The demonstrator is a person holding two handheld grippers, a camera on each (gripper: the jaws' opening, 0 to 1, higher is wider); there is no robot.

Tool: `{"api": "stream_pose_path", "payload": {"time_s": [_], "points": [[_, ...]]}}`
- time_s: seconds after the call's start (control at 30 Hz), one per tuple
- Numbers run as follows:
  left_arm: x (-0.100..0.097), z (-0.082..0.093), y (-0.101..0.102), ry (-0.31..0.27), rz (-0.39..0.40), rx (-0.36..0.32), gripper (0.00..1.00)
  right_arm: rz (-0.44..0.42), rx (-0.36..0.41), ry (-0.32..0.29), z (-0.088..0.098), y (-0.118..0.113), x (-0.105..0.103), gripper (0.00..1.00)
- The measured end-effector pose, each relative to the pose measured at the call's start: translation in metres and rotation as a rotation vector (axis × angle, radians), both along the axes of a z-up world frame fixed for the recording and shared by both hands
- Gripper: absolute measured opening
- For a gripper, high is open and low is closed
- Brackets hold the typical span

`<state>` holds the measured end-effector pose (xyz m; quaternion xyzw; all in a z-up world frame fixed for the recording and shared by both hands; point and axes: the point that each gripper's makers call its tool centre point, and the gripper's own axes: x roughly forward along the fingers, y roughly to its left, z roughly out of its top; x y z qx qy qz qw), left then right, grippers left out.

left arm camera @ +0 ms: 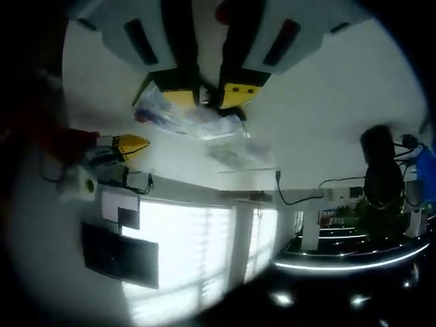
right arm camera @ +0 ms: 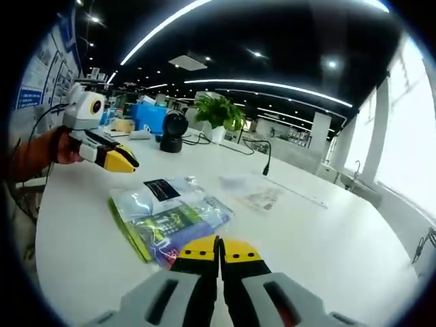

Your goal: Clip sheet goods on table flip sheet goods clip sheet goods scan sheet goods put sheet goods back to table

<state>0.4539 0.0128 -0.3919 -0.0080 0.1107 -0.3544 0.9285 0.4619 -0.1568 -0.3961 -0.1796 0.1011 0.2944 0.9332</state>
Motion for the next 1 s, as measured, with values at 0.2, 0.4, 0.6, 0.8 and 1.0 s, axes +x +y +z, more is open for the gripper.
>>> {"api": "stream_pose_path", "payload": {"time_s": [0.2, 0.4, 0.6, 0.8, 1.0], "points": [[0.005, -0.005, -0.003, 0.053, -0.011, -0.035, 0.05, 0.006, -0.025, 0.007, -0.002, 0.001, 0.003, 0.0], [0.008, -0.011, -0.004, 0.085, -0.028, -0.003, 0.05, 0.015, -0.056, 0.042, -0.009, 0.0, 0.007, 0.0], [0.012, -0.013, -0.003, 0.135, -0.034, -0.033, 0.04, 0.023, -0.038, 0.079, -0.014, 0.006, 0.009, 0.0], [0.009, -0.017, -0.008, 0.205, -0.057, -0.083, 0.04, 0.014, -0.049, 0.097, -0.019, 0.004, 0.015, 0.0], [0.01, -0.021, -0.006, 0.218, -0.059, -0.073, 0.05, 0.006, -0.048, 0.116, -0.026, 0.002, 0.015, 0.0]]}}
